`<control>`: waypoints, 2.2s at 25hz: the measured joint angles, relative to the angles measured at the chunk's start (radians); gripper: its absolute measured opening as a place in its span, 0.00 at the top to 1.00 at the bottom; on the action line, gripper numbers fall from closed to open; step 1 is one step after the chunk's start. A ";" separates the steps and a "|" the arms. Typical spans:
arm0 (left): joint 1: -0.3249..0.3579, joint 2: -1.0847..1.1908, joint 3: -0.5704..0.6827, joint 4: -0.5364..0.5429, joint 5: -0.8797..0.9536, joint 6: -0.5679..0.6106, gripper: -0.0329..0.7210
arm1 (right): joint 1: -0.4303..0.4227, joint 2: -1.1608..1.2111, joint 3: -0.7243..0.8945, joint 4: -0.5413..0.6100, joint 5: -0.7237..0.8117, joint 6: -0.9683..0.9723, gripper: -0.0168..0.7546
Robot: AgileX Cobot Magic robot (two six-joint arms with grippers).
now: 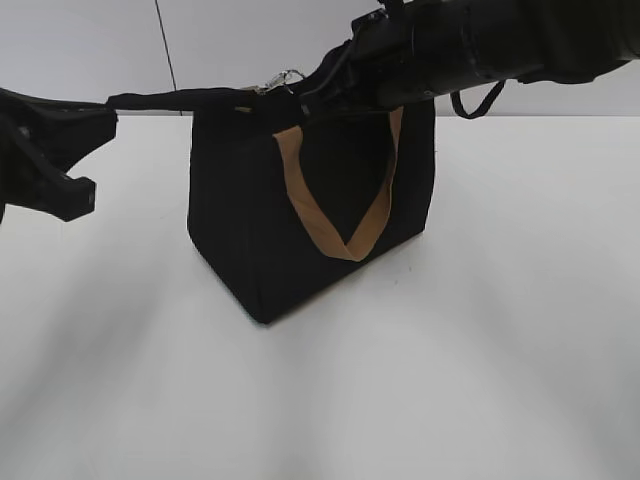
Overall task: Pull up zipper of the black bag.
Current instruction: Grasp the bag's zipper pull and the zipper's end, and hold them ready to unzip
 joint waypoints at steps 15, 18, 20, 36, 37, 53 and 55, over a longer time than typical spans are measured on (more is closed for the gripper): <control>0.048 0.000 -0.003 -0.032 0.011 0.000 0.95 | -0.010 0.004 -0.079 -0.066 0.005 0.004 1.00; 0.048 0.000 -0.003 -0.032 0.012 0.000 0.95 | -0.021 0.004 -0.081 -0.089 0.014 0.020 1.00; 0.048 0.000 -0.003 -0.033 0.014 0.000 0.95 | -0.033 0.004 -0.081 -0.096 0.013 0.026 1.00; 0.051 0.000 -0.003 -0.038 0.023 0.000 0.95 | -0.166 0.019 -0.082 -0.112 -0.031 0.037 1.00; 0.051 0.000 -0.003 -0.038 0.023 0.000 0.95 | -0.170 0.019 -0.082 -0.112 -0.039 0.037 1.00; 0.051 0.006 -0.003 -0.039 0.020 0.000 0.95 | -0.189 0.019 -0.082 -0.109 -0.002 0.088 0.99; 0.051 0.009 -0.003 -0.039 0.018 0.000 0.95 | -0.192 0.019 -0.083 -0.106 0.017 0.093 0.96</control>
